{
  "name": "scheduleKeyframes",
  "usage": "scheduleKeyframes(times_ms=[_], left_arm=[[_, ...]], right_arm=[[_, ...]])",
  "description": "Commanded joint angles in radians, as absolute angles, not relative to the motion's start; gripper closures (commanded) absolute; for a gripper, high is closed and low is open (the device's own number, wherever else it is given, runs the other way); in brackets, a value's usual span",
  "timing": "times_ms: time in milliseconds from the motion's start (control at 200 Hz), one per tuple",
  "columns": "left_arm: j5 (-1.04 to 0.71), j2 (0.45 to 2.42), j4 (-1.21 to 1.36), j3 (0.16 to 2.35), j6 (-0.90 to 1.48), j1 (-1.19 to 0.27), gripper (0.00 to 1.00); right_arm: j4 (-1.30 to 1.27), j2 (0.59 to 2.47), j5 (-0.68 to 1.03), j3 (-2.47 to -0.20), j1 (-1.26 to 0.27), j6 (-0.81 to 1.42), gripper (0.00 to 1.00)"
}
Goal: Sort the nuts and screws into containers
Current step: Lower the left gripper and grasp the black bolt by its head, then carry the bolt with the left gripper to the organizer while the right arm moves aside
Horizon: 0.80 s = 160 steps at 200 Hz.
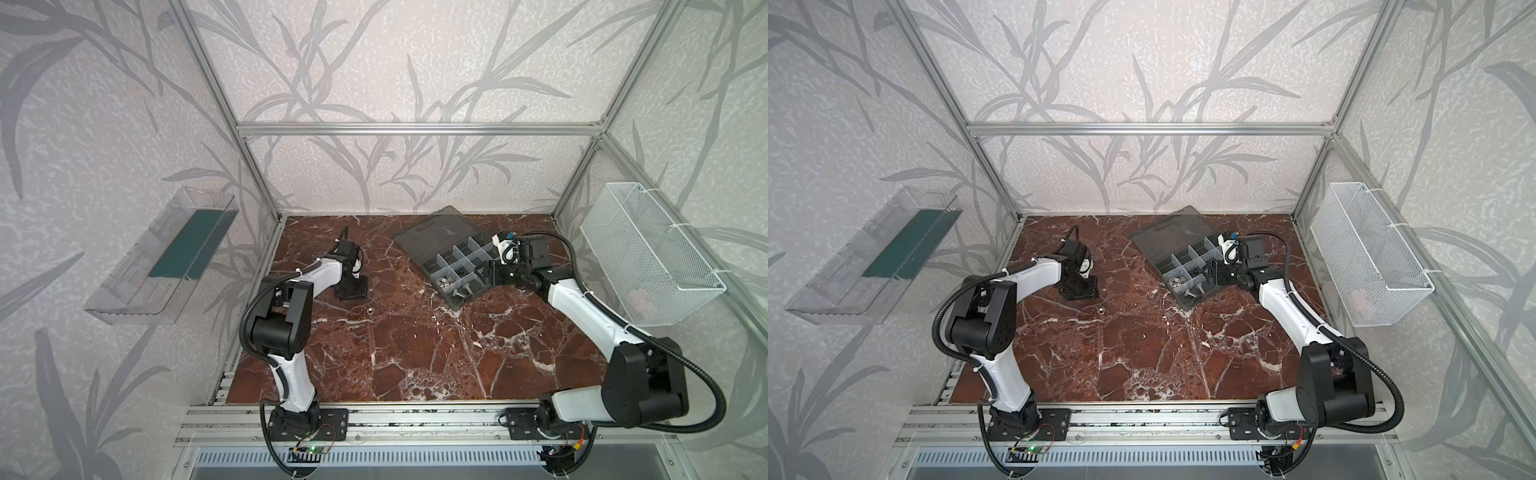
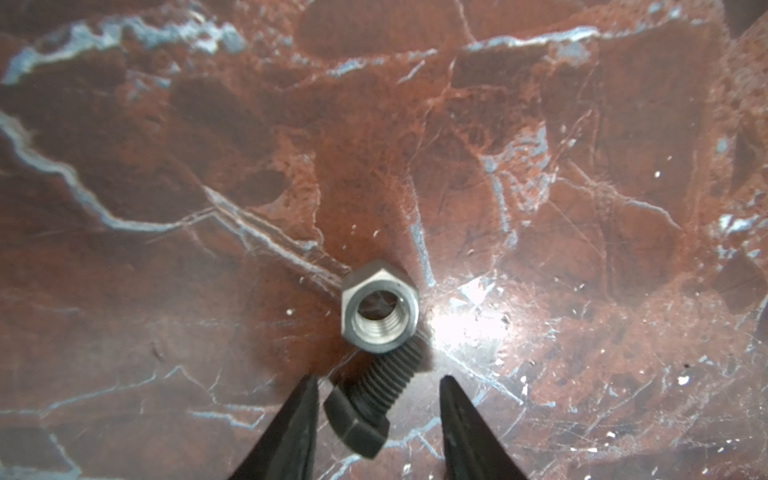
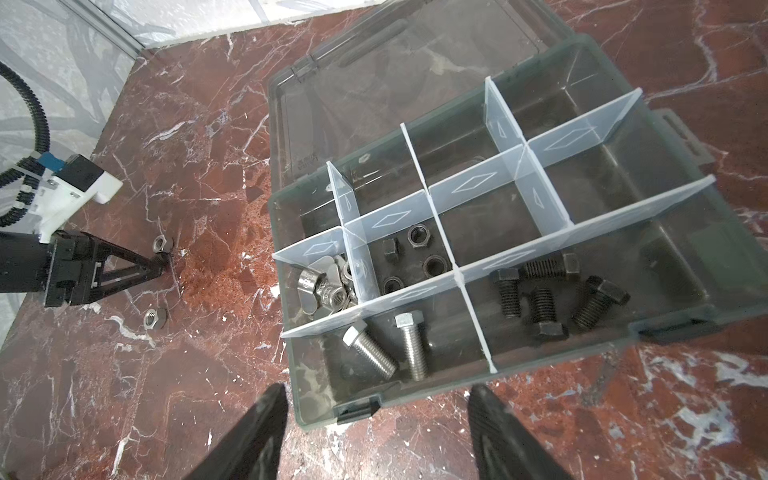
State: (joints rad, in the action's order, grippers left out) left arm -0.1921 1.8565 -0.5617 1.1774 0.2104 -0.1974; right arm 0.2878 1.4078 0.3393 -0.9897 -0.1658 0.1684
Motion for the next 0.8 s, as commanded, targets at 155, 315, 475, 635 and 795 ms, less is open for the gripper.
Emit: scheduleKeyframes(times_ms=[155, 315, 475, 635, 795], left_arm=[[-0.192, 1.877, -0.58, 1.204, 0.189, -0.206, 0.68], [-0.188, 1.881, -0.574, 1.204, 0.19, -0.206, 0.78], [-0.187, 1.879, -0.572, 1.203, 0.192, -0.207, 0.89], [-0.192, 1.878, -0.57, 1.201, 0.191, -0.212, 0.97], [-0.21, 1.87, -0.57, 1.201, 0.183, -0.222, 1.0]], right_arm=[[0.279, 1.407, 0.328, -0.975, -0.17, 0.164, 0.3], [0.279, 1.407, 0.325, -0.974, -0.17, 0.16, 0.3], [0.278, 1.407, 0.325, -0.975, -0.17, 0.159, 0.3], [0.28, 1.408, 0.327, -0.979, -0.17, 0.158, 0.3], [0.285, 1.403, 0.324, -0.979, -0.17, 0.155, 0.3]])
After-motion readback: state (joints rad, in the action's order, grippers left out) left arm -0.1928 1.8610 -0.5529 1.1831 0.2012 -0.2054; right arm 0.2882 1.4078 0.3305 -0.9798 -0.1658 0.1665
